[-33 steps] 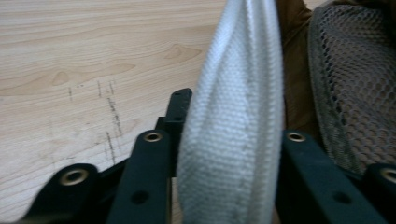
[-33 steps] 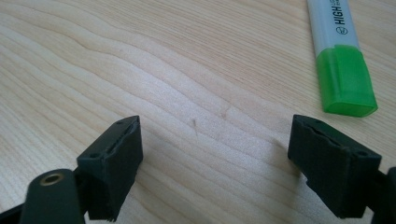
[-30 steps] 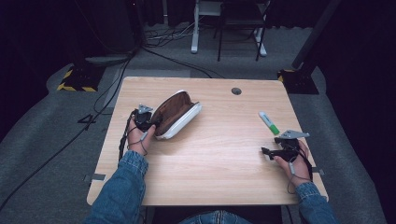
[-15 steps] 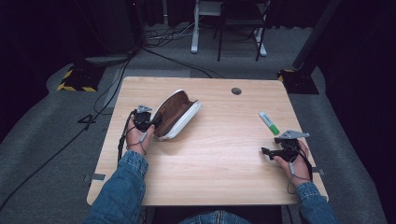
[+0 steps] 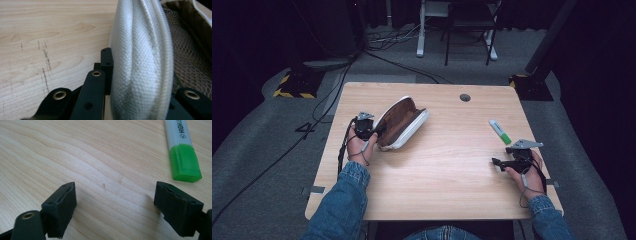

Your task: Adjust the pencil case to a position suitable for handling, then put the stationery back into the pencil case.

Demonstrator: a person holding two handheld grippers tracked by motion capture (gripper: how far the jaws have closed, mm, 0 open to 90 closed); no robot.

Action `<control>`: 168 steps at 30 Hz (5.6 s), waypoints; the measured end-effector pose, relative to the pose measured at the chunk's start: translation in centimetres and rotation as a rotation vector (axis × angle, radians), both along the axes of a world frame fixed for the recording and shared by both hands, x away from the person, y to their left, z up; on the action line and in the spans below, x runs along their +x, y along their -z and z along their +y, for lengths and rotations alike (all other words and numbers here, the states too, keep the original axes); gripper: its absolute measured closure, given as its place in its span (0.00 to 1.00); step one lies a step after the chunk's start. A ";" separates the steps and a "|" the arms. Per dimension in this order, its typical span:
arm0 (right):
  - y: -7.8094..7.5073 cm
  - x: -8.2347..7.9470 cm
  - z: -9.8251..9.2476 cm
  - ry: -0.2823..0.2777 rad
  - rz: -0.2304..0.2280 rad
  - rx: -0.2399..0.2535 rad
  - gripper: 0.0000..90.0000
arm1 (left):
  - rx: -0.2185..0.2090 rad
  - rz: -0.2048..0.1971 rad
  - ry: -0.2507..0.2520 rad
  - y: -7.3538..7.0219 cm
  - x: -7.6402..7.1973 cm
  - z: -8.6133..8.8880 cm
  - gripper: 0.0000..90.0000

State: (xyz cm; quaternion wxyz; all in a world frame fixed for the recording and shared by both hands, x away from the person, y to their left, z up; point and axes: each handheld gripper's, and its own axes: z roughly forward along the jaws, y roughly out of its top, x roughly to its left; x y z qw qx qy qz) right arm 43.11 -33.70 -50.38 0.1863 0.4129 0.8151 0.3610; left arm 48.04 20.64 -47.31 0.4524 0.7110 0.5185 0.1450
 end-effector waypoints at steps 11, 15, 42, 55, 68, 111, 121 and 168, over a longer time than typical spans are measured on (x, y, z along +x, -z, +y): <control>0.0 0.0 0.0 0.000 0.000 0.000 0.20 | -0.020 -0.019 0.051 -1.7 -0.9 -1.0 0.93; 0.0 0.0 0.0 0.000 0.000 0.000 0.20 | -0.030 -0.026 0.077 -2.3 -1.2 -1.7 0.93; 0.0 0.0 0.0 -0.002 0.000 0.000 0.20 | -0.023 -0.036 0.318 -4.7 -4.9 -7.3 0.93; 0.0 0.0 0.0 -0.004 0.000 0.000 0.20 | -0.034 -0.015 0.421 -4.1 -6.2 -9.0 0.93; 0.0 -0.1 0.0 -0.006 -0.001 -0.002 0.20 | -0.036 0.011 0.514 -2.8 -7.4 -11.1 0.93; 0.0 -0.2 0.0 -0.011 0.001 -0.001 0.20 | -0.003 0.017 0.457 0.1 -6.8 -11.1 0.39; 0.0 -0.2 0.0 -0.011 0.001 -0.001 0.20 | 0.032 -0.051 0.428 -1.0 -7.5 -10.3 0.30; -2.7 1.3 0.7 -0.075 0.006 0.032 0.34 | 0.322 0.011 0.329 0.9 -12.0 -1.2 0.18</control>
